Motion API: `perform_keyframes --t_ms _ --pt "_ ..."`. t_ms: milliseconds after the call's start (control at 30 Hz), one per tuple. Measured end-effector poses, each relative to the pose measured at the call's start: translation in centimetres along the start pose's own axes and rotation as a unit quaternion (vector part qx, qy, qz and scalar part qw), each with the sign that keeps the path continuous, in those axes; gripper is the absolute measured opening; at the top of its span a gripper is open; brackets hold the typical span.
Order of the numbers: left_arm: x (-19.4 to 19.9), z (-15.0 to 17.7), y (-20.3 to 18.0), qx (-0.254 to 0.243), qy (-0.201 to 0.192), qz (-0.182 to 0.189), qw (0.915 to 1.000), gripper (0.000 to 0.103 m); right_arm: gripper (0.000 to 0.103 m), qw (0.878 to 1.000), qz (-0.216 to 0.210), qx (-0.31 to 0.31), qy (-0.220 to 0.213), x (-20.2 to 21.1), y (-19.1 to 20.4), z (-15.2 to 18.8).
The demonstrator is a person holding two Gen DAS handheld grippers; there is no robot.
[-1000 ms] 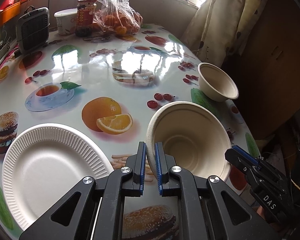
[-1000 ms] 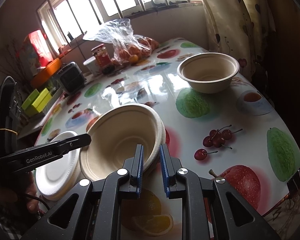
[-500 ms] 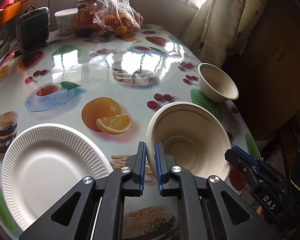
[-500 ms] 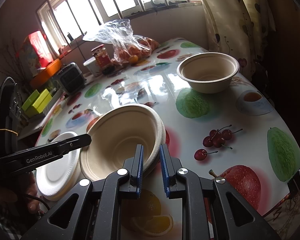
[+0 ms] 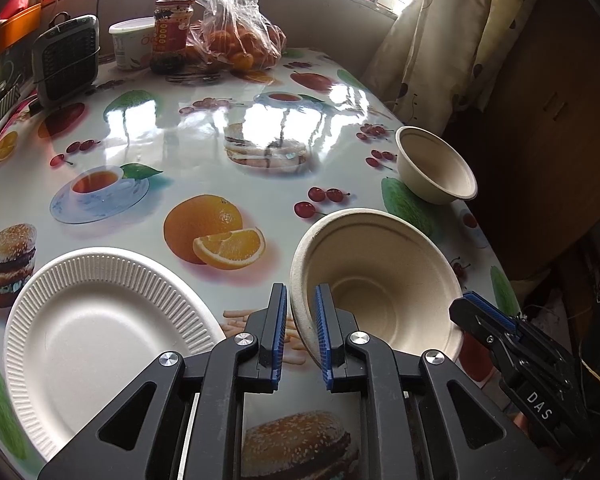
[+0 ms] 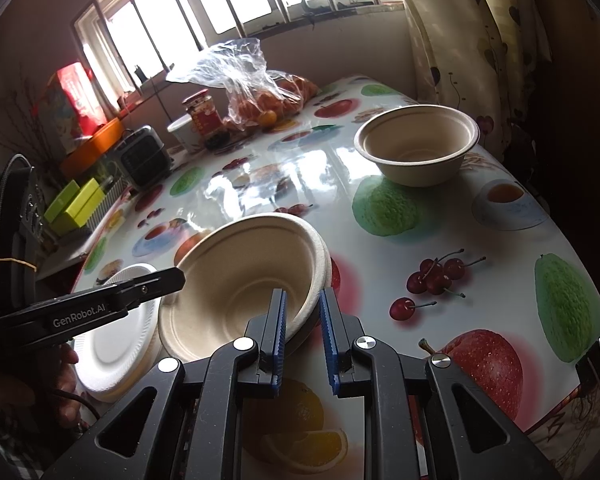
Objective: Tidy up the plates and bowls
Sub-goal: 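Open both tools and release the bowl onto the bowl stack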
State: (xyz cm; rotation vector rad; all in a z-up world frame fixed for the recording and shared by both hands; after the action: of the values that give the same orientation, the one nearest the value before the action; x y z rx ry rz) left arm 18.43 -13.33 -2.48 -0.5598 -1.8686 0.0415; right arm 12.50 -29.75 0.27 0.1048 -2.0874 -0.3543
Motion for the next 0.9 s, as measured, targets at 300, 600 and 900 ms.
perform_keyframes --t_ms 300,600,900 --pt "0.03 -0.09 0.01 -0.001 -0.002 0.0 1.0 0.022 0.019 1.0 0.0 0.0 0.0 0.02 -0.04 -0.05" --pt "0.22 -0.24 -0.15 -0.002 -0.004 -0.003 1.0 0.024 0.025 1.0 0.0 -0.001 -0.001 0.03 -0.11 -0.06" --pt "0.61 -0.94 -0.39 -0.009 -0.008 -0.007 0.9999 0.025 0.028 1.0 0.003 -0.007 -0.009 0.56 -0.23 -0.82"
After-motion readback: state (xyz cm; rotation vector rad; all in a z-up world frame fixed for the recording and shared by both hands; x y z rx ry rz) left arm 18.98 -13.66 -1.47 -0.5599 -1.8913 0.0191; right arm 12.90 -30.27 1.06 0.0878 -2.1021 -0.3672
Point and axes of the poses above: each gripper's, at about its wrist camera, not at the fingertips, and x roughly against the way its jaws point, y to its left, z to its underside, the point moved 5 cm from there along -x, roughly the way its jaws point, and after that the axes turned 11 degrees about y, right-handed, at the moved point
